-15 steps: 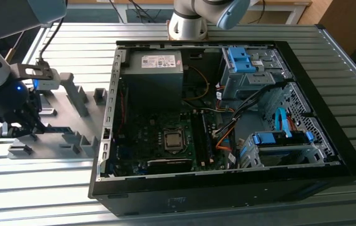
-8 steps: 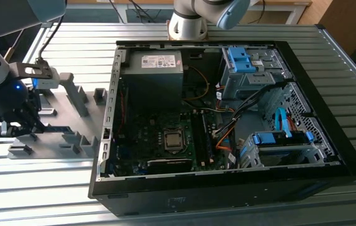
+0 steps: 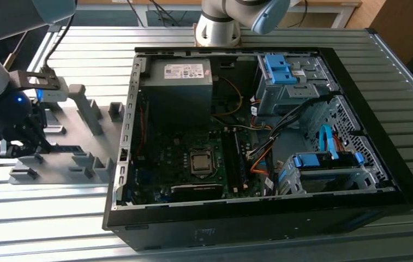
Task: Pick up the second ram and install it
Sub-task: 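Pick up the second ram and move it above second insertion slot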
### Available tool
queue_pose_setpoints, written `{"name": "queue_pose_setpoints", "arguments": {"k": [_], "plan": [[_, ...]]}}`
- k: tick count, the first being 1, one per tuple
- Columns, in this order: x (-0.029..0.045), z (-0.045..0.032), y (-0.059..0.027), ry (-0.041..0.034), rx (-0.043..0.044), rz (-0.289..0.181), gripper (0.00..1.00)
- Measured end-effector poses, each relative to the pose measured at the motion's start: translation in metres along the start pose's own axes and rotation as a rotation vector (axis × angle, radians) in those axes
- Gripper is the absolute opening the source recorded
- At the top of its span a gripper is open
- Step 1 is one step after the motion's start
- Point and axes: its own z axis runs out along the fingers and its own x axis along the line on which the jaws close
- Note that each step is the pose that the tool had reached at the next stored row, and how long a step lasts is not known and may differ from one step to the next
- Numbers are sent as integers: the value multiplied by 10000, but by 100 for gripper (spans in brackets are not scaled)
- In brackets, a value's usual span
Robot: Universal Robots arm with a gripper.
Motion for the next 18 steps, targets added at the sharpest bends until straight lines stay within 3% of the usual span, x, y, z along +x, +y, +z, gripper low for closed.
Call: {"name": "queue_pose_setpoints", "arguments": {"k": [18], "plan": [[-2,-65,1,0,0,0,14]]}}
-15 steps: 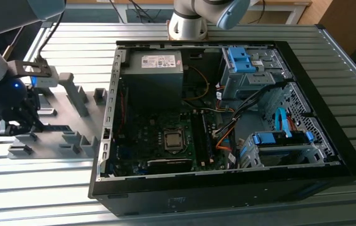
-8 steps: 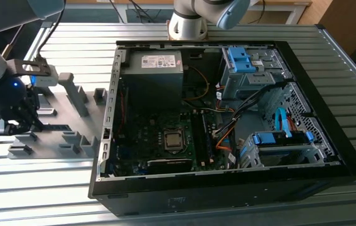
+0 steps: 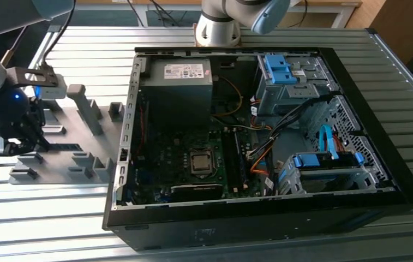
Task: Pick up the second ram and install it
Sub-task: 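Pick up the second ram and move it above second insertion slot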
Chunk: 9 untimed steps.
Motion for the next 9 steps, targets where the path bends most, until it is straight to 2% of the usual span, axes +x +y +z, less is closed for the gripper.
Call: {"name": "queue_pose_setpoints", "arguments": {"k": [9], "plan": [[-1,-43,1,0,0,0,14]]}}
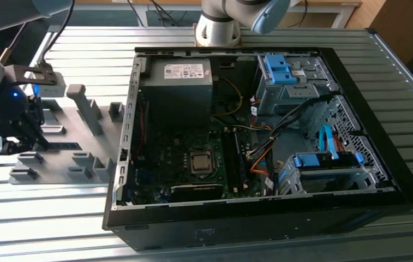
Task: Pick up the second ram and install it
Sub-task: 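Pick up the second ram and move it above second insertion slot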
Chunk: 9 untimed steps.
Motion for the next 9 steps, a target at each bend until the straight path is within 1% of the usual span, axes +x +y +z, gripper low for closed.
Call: {"name": "queue_pose_setpoints", "arguments": {"k": [9], "plan": [[-1,-43,1,1,-1,1,14]]}}
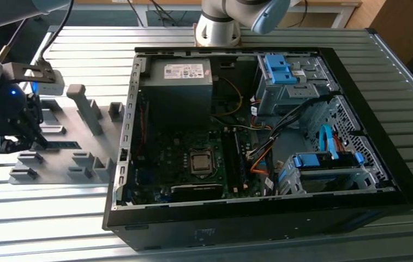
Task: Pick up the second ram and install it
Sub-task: 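Pick up the second ram and move it above second insertion slot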
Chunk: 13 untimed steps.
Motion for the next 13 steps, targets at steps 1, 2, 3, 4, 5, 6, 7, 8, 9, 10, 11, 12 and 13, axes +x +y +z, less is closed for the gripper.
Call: {"name": "queue_pose_setpoints", "arguments": {"k": [1,2,3,4,5,6,7,8,9,10,11,12,13], "plan": [[0,-4,0,-1,2,-1,14],[0,-8,0,-2,2,0,14],[0,-14,0,0,1,0,14],[-1,-19,0,-1,2,-1,14],[-1,-23,0,-2,2,-1,14],[-1,-28,0,-1,1,-1,14],[-1,-33,0,-1,2,-1,14],[-1,-37,0,-1,1,-1,14],[-1,-42,0,-1,2,-1,14],[-1,-47,1,0,1,-1,14],[-1,-50,1,-2,3,-1,14],[-2,-53,1,-2,3,-1,14],[-1,-58,1,-1,1,-1,14]]}}
